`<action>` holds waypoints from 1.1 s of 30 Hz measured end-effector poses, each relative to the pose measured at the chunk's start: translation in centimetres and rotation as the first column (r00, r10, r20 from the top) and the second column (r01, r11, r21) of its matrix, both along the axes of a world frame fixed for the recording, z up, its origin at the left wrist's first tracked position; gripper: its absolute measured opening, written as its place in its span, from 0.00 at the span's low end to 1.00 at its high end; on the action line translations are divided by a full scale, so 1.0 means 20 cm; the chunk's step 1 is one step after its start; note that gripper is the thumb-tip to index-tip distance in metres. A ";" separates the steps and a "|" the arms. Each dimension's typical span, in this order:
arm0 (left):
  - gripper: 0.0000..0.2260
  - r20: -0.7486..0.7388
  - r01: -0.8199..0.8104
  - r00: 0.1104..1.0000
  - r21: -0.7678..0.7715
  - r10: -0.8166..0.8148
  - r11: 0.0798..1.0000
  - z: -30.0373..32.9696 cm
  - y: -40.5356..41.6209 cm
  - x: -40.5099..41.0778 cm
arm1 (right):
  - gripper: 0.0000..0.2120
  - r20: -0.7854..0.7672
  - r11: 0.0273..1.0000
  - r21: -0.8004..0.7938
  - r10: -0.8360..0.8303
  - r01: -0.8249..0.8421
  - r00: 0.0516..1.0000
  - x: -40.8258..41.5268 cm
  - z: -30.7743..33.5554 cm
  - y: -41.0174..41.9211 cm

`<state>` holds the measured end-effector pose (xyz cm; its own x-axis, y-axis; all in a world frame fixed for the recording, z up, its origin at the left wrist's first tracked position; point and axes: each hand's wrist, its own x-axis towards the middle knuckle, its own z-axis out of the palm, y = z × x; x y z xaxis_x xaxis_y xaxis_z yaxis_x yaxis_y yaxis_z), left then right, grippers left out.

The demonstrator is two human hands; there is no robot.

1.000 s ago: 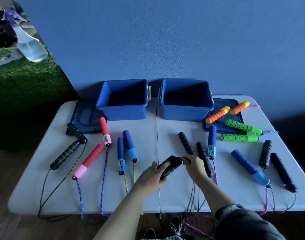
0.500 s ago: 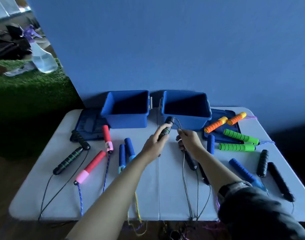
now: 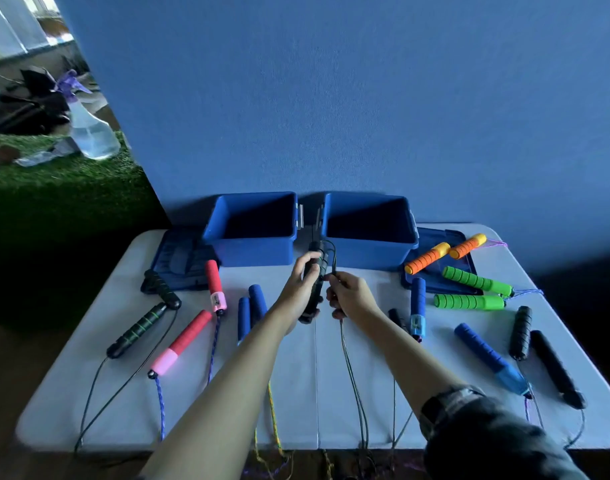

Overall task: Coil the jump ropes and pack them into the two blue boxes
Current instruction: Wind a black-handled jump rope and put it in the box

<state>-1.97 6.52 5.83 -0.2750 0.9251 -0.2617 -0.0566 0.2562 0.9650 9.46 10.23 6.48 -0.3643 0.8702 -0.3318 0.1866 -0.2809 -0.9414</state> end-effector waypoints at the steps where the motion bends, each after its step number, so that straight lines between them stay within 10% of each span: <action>1: 0.10 0.014 -0.001 1.000 0.003 0.001 1.000 0.00 0.00 0.00 | 0.09 -0.006 1.000 -0.006 -0.010 0.010 1.000 0.01 0.00 0.00; 14: 0.09 0.211 -0.319 0.933 0.114 0.291 0.941 0.10 0.04 -0.07 | 0.16 0.086 0.969 -0.071 0.241 -0.235 0.967 0.02 -0.01 -0.12; 19: 0.08 -0.066 -0.301 0.945 0.206 0.320 0.931 0.08 0.03 -0.07 | 0.18 0.091 0.950 -0.091 0.306 -0.298 0.948 0.04 -0.01 -0.15; 25: 0.08 0.128 -0.383 0.923 0.211 0.363 0.899 0.11 0.05 -0.15 | 0.19 0.541 0.842 0.141 0.375 -0.521 0.752 0.09 0.06 -0.09; 33: 0.08 -0.171 -0.363 0.889 0.304 0.425 0.881 0.21 0.07 -0.28 | 0.19 0.425 0.838 -0.022 0.501 -0.545 0.754 0.12 0.10 -0.11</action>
<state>-7.47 7.85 9.96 -0.6530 0.7528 0.0828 0.1265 0.0007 0.9920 11.83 7.96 8.51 -0.6268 0.6182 -0.4744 0.6396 0.0604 -0.7663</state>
